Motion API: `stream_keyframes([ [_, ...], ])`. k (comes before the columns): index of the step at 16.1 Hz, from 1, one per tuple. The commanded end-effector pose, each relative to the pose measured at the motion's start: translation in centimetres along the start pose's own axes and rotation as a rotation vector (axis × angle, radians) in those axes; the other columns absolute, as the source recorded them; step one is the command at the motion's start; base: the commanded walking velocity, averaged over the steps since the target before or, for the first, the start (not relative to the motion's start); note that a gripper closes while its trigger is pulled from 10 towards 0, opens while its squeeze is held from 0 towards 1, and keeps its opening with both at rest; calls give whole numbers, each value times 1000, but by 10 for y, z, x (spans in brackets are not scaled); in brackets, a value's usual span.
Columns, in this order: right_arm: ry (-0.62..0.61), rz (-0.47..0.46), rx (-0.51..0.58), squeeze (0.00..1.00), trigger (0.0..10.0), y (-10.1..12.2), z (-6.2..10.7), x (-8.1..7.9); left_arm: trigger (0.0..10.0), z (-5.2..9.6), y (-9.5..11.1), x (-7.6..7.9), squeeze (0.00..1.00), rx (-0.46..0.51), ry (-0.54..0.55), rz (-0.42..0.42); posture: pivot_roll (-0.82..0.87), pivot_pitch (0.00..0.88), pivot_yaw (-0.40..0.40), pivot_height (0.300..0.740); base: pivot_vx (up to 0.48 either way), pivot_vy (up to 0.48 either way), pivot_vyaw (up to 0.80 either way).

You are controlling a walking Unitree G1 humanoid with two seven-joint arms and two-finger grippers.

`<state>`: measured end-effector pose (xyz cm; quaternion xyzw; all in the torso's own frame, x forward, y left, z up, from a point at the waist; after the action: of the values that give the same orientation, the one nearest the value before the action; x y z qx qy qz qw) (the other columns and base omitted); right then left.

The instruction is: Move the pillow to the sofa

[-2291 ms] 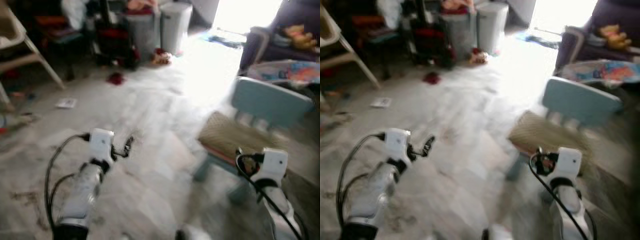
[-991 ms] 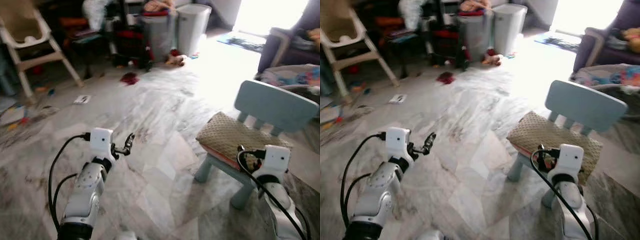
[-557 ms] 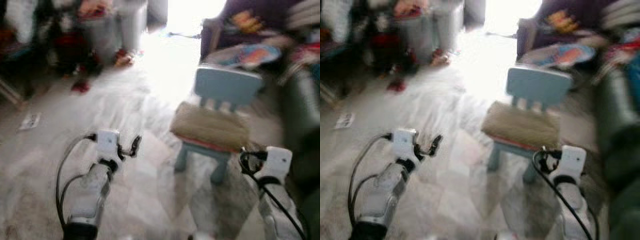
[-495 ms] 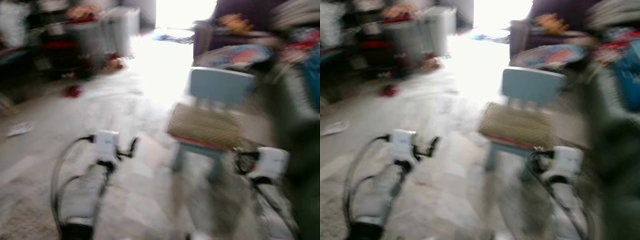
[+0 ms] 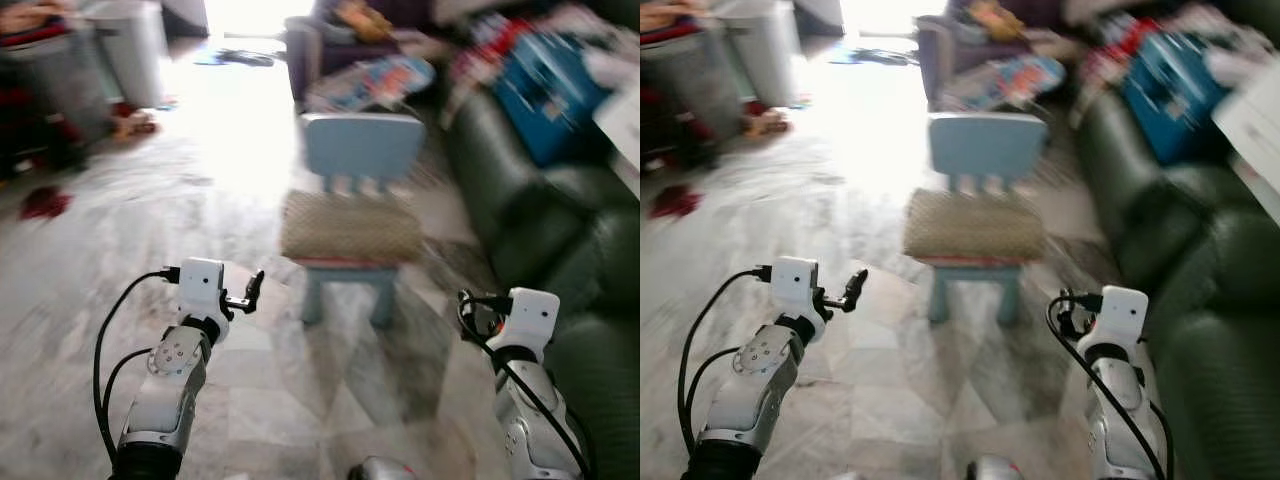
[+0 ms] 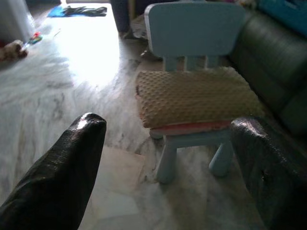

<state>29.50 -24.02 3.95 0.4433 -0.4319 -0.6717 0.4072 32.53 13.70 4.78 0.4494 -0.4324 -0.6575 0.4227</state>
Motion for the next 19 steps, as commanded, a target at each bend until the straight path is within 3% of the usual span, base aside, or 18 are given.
stream_keyframes([
  [1,-21,-3,-10,0,10000,-3,2,7,10000,0,2,2,0,10,20,-9,-66,0,23,740,0,0,-800],
  [4,-33,-12,-29,0,10000,-11,7,11,10000,9,-4,-1,0,11,39,-21,-60,0,26,740,0,0,-719],
  [7,-22,-29,-26,0,10000,-11,6,8,10000,16,-13,-26,0,-14,181,-173,-53,0,22,740,0,0,-267],
  [8,4,-40,-46,0,10000,-20,4,-1,10000,17,-27,-34,0,-71,196,-134,-35,0,12,740,0,0,0],
  [10,39,-57,-99,0,10000,-38,1,-11,10000,17,-27,-29,0,-53,167,-126,-10,0,0,740,0,0,0],
  [12,51,-71,-101,0,10000,-34,-4,-12,10000,15,-33,-24,0,-77,150,-117,-34,0,15,740,0,0,0],
  [15,68,-36,-60,0,10000,-25,2,-13,10000,15,-17,-36,0,-30,204,-101,-29,0,4,740,0,0,0],
  [19,118,-19,-37,0,10000,-20,2,-16,10000,18,-17,-40,0,-16,182,-128,-26,0,-3,740,0,0,0],
])
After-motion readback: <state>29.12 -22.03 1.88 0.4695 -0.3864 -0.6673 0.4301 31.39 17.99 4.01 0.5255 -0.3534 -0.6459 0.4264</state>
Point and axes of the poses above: a point about 5 cm out from each wrist's last joint towards the gripper, its own z axis pointing back from the gripper into the wrist, its own y axis along the axis of the wrist's last joint, x = y × z, the point moved 6 cm from there along -z, pointing out of the wrist towards the gripper, and after that the axes turned 15 degrees about -z, right-handed, at the moved point
